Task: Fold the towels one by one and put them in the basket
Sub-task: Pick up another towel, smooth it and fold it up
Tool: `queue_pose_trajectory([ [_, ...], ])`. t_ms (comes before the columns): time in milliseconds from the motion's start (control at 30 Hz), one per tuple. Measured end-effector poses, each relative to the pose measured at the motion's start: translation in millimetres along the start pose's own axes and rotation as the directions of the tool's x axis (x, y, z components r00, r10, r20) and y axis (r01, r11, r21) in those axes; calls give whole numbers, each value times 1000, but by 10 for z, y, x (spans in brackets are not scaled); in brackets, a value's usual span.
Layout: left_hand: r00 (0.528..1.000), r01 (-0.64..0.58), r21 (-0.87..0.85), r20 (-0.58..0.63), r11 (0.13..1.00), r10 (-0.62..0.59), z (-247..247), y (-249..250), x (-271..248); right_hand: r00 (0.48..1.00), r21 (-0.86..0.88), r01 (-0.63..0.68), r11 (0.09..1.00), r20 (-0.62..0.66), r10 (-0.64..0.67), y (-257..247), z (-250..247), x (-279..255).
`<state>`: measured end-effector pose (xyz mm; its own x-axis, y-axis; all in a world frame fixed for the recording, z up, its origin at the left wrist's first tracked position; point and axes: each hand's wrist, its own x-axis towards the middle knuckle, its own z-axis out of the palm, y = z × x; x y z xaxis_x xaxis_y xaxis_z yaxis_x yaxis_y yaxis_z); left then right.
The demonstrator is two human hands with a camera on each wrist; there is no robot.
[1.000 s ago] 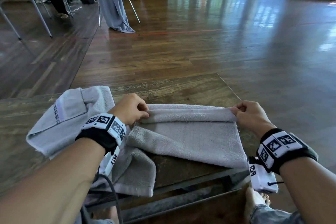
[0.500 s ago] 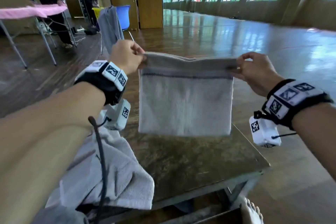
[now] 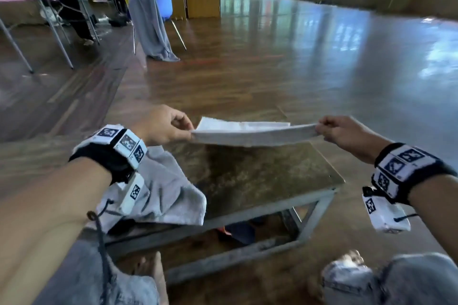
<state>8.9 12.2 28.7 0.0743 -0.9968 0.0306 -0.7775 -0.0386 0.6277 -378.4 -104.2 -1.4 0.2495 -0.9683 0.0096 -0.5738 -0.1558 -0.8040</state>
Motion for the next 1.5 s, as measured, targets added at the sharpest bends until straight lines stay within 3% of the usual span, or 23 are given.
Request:
queue_pose_trajectory([
  [67, 962, 114, 58, 243, 992, -125, 173, -149, -33, 986, -70, -24, 997, 162, 35, 199, 116, -60],
  [133, 864, 222, 94, 442, 971, -240, 289, -252, -39, 933, -81, -76, 994, 345, 99, 311, 183, -65],
  [200, 793, 312, 38, 540, 949, -282, 362, -325, -24, 860, -68, -133, 989, 488, 149, 352, 203, -30],
  [267, 788, 359, -37, 547, 933, -282, 394, -407, 54, 827, -56, -160, 986, 537, 165, 383, 193, 55],
  [333, 843, 340, -67, 463, 938, -273, 423, -500, 177, 870, -83, -144, 986, 464, 166, 440, 215, 196],
  [433, 961, 240, -86, 159, 967, -224, 538, -645, 437, 982, -83, -71, 994, 171, 84, 569, 383, 472],
  [500, 983, 180, -69, -21, 981, -182, 652, -735, 618, 999, -100, -35, 994, 15, 37, 636, 519, 632],
  [600, 979, 177, 15, -106, 984, -175, 781, -824, 841, 995, -209, -52, 977, -90, 34, 705, 674, 805],
  [733, 979, 203, 137, -33, 970, -200, 809, -877, 960, 990, -332, -110, 937, -121, 73, 745, 842, 883],
  [967, 995, 89, 135, -52, 987, -82, 857, -938, 841, 993, -416, -115, 902, -84, 88, 671, 911, 875],
  [1100, 996, 89, 123, -41, 988, -85, 858, -929, 855, 995, -449, -96, 888, -64, 75, 638, 907, 814],
  [1233, 997, 79, 218, -8, 973, -80, 852, -875, 863, 997, -501, -75, 862, -53, 56, 546, 886, 739],
  [1333, 985, 32, 202, -173, 979, 4, 782, -772, 888, 990, -453, -93, 887, -137, 34, 427, 817, 709],
  [1400, 941, -12, 165, -331, 986, 67, 695, -681, 914, 964, -429, -53, 902, -258, -66, 353, 752, 739],
  [1500, 829, -134, 126, -530, 983, 181, 546, -553, 921, 839, -316, 114, 942, -478, -262, 217, 656, 764],
])
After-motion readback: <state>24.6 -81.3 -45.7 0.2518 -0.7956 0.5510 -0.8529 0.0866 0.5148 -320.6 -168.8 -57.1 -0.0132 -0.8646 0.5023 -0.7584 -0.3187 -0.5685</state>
